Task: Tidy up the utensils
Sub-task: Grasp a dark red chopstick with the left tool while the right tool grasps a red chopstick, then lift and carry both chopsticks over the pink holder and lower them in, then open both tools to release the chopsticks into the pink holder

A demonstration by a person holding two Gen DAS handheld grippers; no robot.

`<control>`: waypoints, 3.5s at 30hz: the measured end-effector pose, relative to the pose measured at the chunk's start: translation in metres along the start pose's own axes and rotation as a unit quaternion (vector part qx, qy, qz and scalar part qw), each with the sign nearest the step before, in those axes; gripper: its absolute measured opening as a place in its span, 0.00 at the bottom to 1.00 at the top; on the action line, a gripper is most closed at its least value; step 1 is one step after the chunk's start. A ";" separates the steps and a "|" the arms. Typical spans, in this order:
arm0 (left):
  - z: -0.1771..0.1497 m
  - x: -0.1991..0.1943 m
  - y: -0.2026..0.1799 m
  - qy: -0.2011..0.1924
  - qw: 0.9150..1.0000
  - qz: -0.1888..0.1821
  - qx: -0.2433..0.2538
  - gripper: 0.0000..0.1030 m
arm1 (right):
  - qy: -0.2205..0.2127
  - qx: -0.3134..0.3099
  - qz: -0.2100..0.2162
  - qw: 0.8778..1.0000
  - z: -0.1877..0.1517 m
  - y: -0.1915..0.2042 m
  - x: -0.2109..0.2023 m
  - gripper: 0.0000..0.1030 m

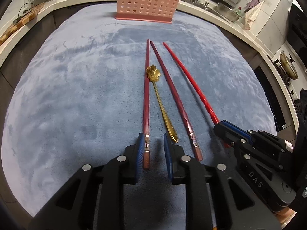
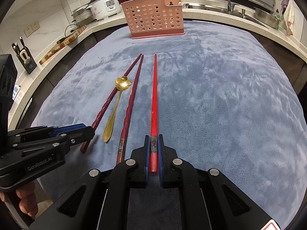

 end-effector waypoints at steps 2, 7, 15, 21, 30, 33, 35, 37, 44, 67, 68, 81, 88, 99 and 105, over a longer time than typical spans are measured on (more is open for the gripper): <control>-0.004 0.005 0.005 0.011 1.000 0.001 -0.012 0.19 | 0.001 -0.001 0.000 1.000 -0.001 0.001 0.001 0.07; -0.005 0.006 0.013 0.012 1.000 0.000 -0.028 0.10 | 0.002 -0.001 0.000 1.000 -0.001 0.001 0.001 0.07; -0.003 0.004 0.014 0.008 1.000 0.004 -0.026 0.07 | 0.003 -0.005 0.001 1.000 -0.001 0.002 0.002 0.07; 0.004 -0.005 0.017 -0.005 1.000 0.019 -0.023 0.07 | -0.006 -0.001 0.000 1.000 0.006 -0.001 -0.003 0.07; 0.021 -0.025 0.021 -0.034 0.999 0.031 -0.021 0.07 | -0.024 0.007 0.000 1.000 0.021 -0.007 -0.014 0.07; 0.026 -0.033 0.021 -0.043 0.998 0.034 -0.018 0.07 | -0.034 0.006 -0.002 0.999 0.026 -0.008 -0.019 0.07; 0.030 -0.038 0.021 -0.049 0.998 0.034 -0.017 0.07 | -0.043 0.005 -0.005 0.999 0.031 -0.009 -0.025 0.07; 0.035 -0.044 0.021 -0.056 0.998 0.036 -0.015 0.07 | -0.052 0.005 -0.007 0.999 0.037 -0.012 -0.030 0.07; 0.058 -0.072 0.017 -0.092 0.995 0.036 -0.008 0.07 | -0.071 0.017 -0.010 0.997 0.055 -0.021 -0.044 0.07; 0.199 -0.161 0.000 -0.239 0.970 0.028 0.030 0.07 | -0.180 0.077 0.009 0.981 0.196 -0.050 -0.105 0.07; 0.208 -0.164 -0.001 -0.245 0.969 0.024 0.031 0.07 | -0.184 0.077 0.009 0.980 0.201 -0.050 -0.107 0.07; 0.298 -0.213 -0.035 -0.325 0.943 0.002 0.071 0.07 | -0.241 0.114 0.059 0.962 0.295 -0.056 -0.132 0.07; 0.353 -0.233 -0.047 -0.373 0.924 0.008 0.089 0.07 | -0.296 0.124 0.055 0.946 0.359 -0.054 -0.147 0.07; 0.403 -0.208 -0.028 -0.381 0.919 0.034 0.097 0.07 | -0.313 0.126 0.042 0.940 0.419 -0.041 -0.120 0.07; 0.415 -0.184 -0.010 -0.370 0.924 0.037 0.086 0.07 | -0.294 0.117 0.032 0.948 0.428 -0.034 -0.085 0.07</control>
Point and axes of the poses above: each gripper's, at about its wrist camera, not at the fingertips, and x roughly the way its jaws point, y to its left, z to its top, the point moved 7 cm from there along x, roughly the way its jaws point, and after that the axes turned 15 degrees about -z, right-handed, at the moved point
